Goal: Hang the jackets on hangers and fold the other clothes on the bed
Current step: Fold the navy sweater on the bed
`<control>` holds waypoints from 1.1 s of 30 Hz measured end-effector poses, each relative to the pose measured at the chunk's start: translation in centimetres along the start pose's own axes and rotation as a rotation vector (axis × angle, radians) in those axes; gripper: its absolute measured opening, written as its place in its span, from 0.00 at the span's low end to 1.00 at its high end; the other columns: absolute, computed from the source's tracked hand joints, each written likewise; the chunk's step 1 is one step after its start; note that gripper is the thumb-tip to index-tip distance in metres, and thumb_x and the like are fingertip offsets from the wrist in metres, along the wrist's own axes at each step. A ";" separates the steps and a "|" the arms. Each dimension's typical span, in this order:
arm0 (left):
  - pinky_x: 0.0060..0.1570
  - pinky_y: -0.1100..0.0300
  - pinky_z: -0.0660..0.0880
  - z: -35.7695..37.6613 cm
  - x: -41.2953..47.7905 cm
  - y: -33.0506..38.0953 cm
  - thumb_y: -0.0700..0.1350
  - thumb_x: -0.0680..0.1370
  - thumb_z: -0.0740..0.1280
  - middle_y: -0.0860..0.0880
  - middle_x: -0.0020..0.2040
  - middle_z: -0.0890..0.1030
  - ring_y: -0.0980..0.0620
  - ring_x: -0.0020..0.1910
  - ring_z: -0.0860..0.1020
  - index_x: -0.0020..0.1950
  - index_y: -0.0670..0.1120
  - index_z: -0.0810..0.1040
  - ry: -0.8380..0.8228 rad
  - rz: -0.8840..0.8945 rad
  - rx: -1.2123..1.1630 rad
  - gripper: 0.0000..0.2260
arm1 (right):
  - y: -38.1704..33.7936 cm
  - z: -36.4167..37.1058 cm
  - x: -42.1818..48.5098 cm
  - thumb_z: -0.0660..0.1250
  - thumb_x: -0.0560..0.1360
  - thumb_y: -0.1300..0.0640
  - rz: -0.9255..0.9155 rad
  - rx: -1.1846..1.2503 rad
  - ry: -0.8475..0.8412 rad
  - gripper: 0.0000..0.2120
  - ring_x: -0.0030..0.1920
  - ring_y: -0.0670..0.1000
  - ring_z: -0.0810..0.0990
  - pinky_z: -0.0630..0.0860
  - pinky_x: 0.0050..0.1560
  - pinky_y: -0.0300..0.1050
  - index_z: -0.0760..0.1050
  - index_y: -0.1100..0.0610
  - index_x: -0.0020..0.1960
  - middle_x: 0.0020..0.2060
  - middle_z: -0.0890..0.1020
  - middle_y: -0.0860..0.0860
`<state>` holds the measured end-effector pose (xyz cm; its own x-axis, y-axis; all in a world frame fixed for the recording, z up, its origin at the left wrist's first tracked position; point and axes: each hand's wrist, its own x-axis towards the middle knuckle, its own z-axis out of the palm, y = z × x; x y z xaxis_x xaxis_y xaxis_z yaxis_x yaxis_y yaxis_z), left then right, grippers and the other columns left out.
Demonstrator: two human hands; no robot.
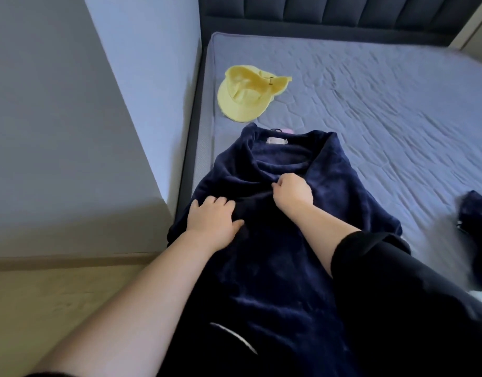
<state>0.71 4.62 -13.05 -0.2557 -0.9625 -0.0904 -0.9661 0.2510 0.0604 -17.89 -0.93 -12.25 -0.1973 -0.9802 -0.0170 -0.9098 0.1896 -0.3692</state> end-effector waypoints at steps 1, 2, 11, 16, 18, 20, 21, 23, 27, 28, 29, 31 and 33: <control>0.61 0.47 0.66 -0.6 0.8 0.0 0.58 0.80 0.55 0.49 0.65 0.73 0.45 0.65 0.68 0.67 0.49 0.70 0.066 -0.005 0.001 0.20 | 0.4 0.1 0.1 0.60 0.78 0.53 -0.073 -0.096 0.059 0.13 0.56 0.61 0.75 0.71 0.52 0.49 0.78 0.60 0.52 0.53 0.80 0.58; 0.56 0.49 0.68 -1.2 1.7 0.0 0.56 0.81 0.56 0.48 0.60 0.75 0.45 0.61 0.70 0.62 0.48 0.73 0.138 -0.023 -0.025 0.17 | 1.0 0.1 0.4 0.60 0.78 0.53 -0.134 -0.161 0.140 0.12 0.57 0.60 0.73 0.70 0.54 0.50 0.77 0.60 0.53 0.54 0.78 0.58; 0.46 0.56 0.68 -2.9 9.2 -0.4 0.51 0.79 0.64 0.46 0.56 0.75 0.48 0.50 0.74 0.54 0.46 0.70 0.210 -0.304 -0.767 0.10 | 9.0 -3.3 6.4 0.57 0.80 0.48 0.381 0.279 0.154 0.26 0.69 0.60 0.65 0.62 0.70 0.55 0.60 0.61 0.73 0.70 0.67 0.59; 0.60 0.51 0.68 -3.2 11.6 -1.2 0.56 0.77 0.66 0.44 0.72 0.67 0.41 0.68 0.69 0.76 0.44 0.56 0.015 -0.414 -0.875 0.34 | 11.3 -3.3 7.8 0.62 0.78 0.46 0.627 0.615 -0.009 0.29 0.61 0.61 0.75 0.72 0.62 0.51 0.65 0.65 0.71 0.63 0.75 0.62; 0.57 0.52 0.70 -3.3 12.2 -1.6 0.56 0.75 0.69 0.43 0.66 0.73 0.41 0.64 0.72 0.72 0.42 0.64 -0.001 -0.413 -0.846 0.31 | 12.0 -3.5 8.0 0.69 0.74 0.52 0.657 0.779 -0.034 0.24 0.55 0.61 0.79 0.75 0.59 0.57 0.71 0.65 0.64 0.58 0.78 0.62; 0.43 0.57 0.73 -3.9 12.4 -1.7 0.53 0.73 0.71 0.46 0.47 0.79 0.42 0.53 0.78 0.52 0.43 0.76 0.027 -0.393 -0.841 0.16 | 12.2 -4.3 7.9 0.74 0.70 0.57 0.684 0.889 -0.048 0.21 0.50 0.60 0.81 0.78 0.54 0.59 0.74 0.64 0.59 0.53 0.80 0.61; 0.36 0.58 0.70 -4.3 12.4 -1.8 0.52 0.73 0.71 0.48 0.40 0.77 0.43 0.48 0.78 0.43 0.44 0.76 0.055 -0.382 -0.821 0.12 | 12.2 -4.7 7.8 0.75 0.68 0.60 0.680 0.923 -0.032 0.21 0.48 0.60 0.81 0.79 0.52 0.58 0.75 0.63 0.58 0.51 0.81 0.61; 0.34 0.58 0.67 -5.2 11.9 -1.7 0.50 0.73 0.71 0.49 0.37 0.75 0.45 0.43 0.77 0.38 0.46 0.72 0.139 -0.368 -0.784 0.11 | 11.9 -5.7 7.4 0.74 0.67 0.65 0.633 0.973 0.035 0.17 0.43 0.59 0.82 0.80 0.45 0.55 0.77 0.61 0.55 0.47 0.82 0.59; 0.40 0.56 0.73 -7.4 9.7 -0.6 0.42 0.72 0.71 0.46 0.43 0.78 0.47 0.42 0.76 0.49 0.44 0.74 0.323 -0.338 -0.936 0.09 | 11.2 -8.3 5.6 0.68 0.67 0.72 0.531 1.148 0.084 0.17 0.42 0.60 0.82 0.80 0.38 0.53 0.76 0.58 0.52 0.43 0.82 0.59; 0.38 0.57 0.71 -7.9 8.8 -0.2 0.40 0.72 0.71 0.46 0.43 0.78 0.48 0.41 0.76 0.49 0.44 0.75 0.345 -0.314 -0.950 0.09 | 11.3 -9.0 4.9 0.66 0.66 0.74 0.506 1.202 0.082 0.17 0.43 0.61 0.82 0.81 0.40 0.56 0.76 0.59 0.51 0.44 0.82 0.60; 0.36 0.59 0.69 -8.3 7.8 0.0 0.38 0.71 0.71 0.47 0.42 0.77 0.49 0.40 0.75 0.47 0.43 0.75 0.363 -0.285 -0.952 0.08 | 11.6 -9.8 4.2 0.65 0.66 0.75 0.472 1.240 0.071 0.18 0.43 0.62 0.82 0.81 0.42 0.59 0.76 0.58 0.49 0.45 0.82 0.60; 0.35 0.59 0.67 -8.5 5.4 0.1 0.34 0.70 0.67 0.49 0.37 0.75 0.51 0.36 0.72 0.40 0.44 0.74 0.380 -0.246 -0.953 0.06 | 12.6 -11.1 2.1 0.63 0.65 0.79 0.384 1.241 0.019 0.19 0.42 0.61 0.83 0.80 0.45 0.58 0.77 0.59 0.47 0.43 0.83 0.59; 0.34 0.60 0.66 -8.0 2.4 0.0 0.30 0.68 0.60 0.53 0.34 0.74 0.53 0.35 0.71 0.35 0.47 0.72 0.401 -0.233 -0.925 0.11 | 14.4 -11.8 -0.5 0.63 0.65 0.80 0.306 1.082 0.001 0.16 0.38 0.56 0.81 0.77 0.45 0.52 0.77 0.62 0.43 0.37 0.82 0.56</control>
<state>0.42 1.47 -5.35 0.1288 -0.9831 0.1297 -0.5422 0.0397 0.8393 -35.20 2.97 -6.54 -0.3583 -0.9009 -0.2449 -0.0272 0.2723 -0.9618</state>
